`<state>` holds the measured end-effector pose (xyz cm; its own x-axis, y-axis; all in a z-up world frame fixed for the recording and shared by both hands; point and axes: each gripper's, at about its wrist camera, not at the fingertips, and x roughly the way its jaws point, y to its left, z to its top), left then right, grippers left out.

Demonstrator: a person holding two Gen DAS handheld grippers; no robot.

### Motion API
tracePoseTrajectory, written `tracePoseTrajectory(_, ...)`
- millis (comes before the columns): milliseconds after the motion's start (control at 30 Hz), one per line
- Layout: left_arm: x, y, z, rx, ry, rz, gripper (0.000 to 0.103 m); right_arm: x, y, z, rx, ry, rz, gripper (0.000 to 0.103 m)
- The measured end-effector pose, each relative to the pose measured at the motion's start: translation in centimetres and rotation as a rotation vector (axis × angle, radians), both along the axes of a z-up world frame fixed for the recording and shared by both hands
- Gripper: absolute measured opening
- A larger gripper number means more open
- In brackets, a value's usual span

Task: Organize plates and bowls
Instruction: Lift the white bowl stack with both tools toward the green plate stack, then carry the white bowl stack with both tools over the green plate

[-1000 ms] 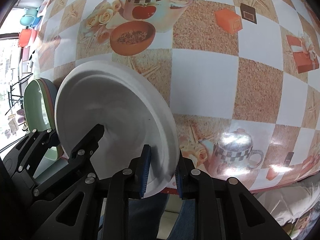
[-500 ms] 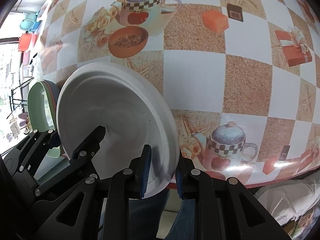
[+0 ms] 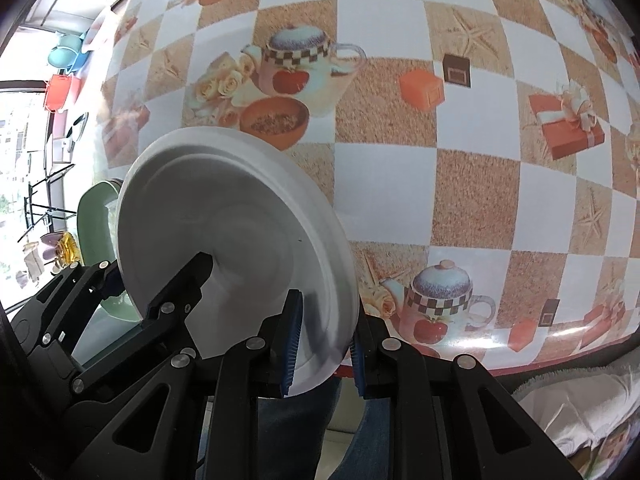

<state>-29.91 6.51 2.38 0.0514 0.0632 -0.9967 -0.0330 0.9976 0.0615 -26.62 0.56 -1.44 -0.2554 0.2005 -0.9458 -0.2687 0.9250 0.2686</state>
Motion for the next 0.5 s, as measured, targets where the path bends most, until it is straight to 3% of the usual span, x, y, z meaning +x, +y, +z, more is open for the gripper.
tracePoseTrajectory(500,-1.7,2.9,3.1,-0.005,-0.061,0.084,0.04,0.1,1.8,2.8,0.016,-0.06,0.072,0.025)
